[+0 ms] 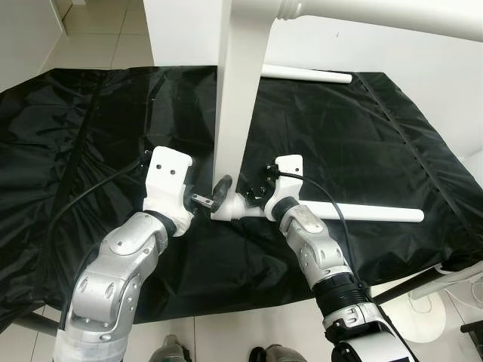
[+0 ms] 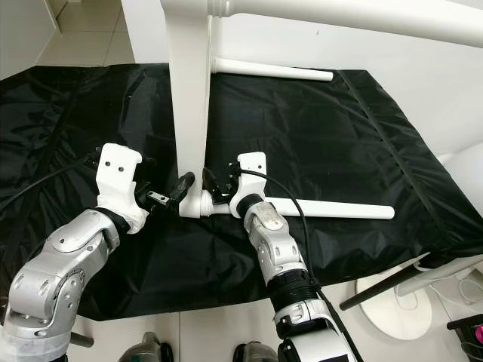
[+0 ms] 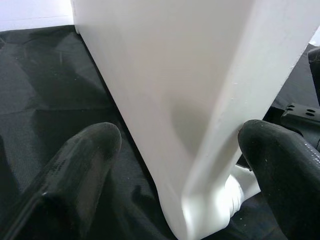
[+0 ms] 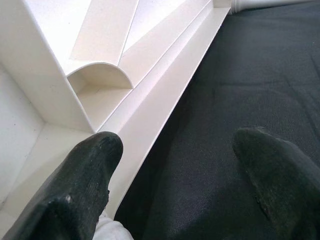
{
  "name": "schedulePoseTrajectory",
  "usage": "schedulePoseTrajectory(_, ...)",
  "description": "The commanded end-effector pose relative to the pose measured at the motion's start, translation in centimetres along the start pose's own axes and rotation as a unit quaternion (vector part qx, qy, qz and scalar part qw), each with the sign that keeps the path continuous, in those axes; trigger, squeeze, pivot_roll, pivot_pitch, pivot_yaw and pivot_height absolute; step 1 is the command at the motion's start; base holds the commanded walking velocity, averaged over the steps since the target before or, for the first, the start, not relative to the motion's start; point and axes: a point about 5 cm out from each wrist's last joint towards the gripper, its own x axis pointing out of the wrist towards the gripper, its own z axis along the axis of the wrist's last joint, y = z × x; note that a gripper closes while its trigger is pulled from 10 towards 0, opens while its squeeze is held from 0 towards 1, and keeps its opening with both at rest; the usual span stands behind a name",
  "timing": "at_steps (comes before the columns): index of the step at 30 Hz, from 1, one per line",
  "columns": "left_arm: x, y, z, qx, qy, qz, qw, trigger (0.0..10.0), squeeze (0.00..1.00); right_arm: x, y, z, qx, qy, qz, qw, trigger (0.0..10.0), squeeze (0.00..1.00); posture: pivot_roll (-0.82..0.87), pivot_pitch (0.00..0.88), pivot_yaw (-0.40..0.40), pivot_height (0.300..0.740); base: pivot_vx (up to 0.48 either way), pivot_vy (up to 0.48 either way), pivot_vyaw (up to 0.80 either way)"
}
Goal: Building children table
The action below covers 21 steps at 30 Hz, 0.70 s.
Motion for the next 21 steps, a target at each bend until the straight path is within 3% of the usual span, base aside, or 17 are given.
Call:
schedulePoseTrajectory(1,-0.1,0.1,-0.1,0.002,0.005,0.016,1.000,10.0,0.00,0.2,1.0,-0.9,0.004,0.019,0.024,1.000,10.0,0.00,0.11,0.072,-0.043,0.740,0.000,0.000,0.00)
schedulePoseTrajectory(4,-0.3,0.2,0.0,0.005,0.005,0.013,1.000,10.0,0.00,0.3,1.4,-0.9,0.005,0.018,0.028,0.999,10.0,0.00,0.11,0.072,-0.044,0.740,0.000,0.000,0.00)
schedulePoseTrajectory(6,-1.5,-0.5,0.9,-0.005,-0.003,-0.053,0.999,10.0,0.00,1.1,2.9,-1.2,0.011,0.021,0.051,0.998,10.0,0.00,0.13,0.073,-0.056,0.740,0.000,0.000,0.00)
schedulePoseTrajectory(10,-2.2,-1.3,1.6,-0.009,-0.009,-0.095,0.995,10.0,0.00,1.6,4.3,-1.3,0.026,0.019,0.072,0.997,10.0,0.00,0.13,0.073,-0.056,0.740,0.000,0.000,0.00)
schedulePoseTrajectory(11,-2.1,-1.4,1.9,-0.009,-0.013,-0.097,0.995,10.0,0.00,2.1,5.1,-1.2,0.034,0.016,0.081,0.996,10.0,0.00,0.13,0.071,-0.059,0.740,0.000,0.000,0.00)
schedulePoseTrajectory(14,-2.0,-1.5,2.2,-0.009,-0.017,-0.094,0.995,10.0,0.00,2.5,5.5,-1.0,0.034,0.014,0.084,0.996,10.0,0.00,0.14,0.069,-0.061,0.740,0.000,0.000,0.00)
schedulePoseTrajectory(18,-1.9,-1.5,2.2,-0.003,-0.016,-0.090,0.996,10.0,0.00,2.6,5.6,-1.0,0.032,0.012,0.085,0.996,10.0,0.00,0.14,0.068,-0.063,0.740,0.000,0.000,0.00)
schedulePoseTrajectory(21,-1.6,-1.1,2.1,0.006,-0.009,-0.056,0.998,10.0,0.00,2.3,5.2,-1.1,0.027,0.008,0.081,0.996,10.0,0.00,0.14,0.067,-0.066,0.740,0.000,0.000,0.00)
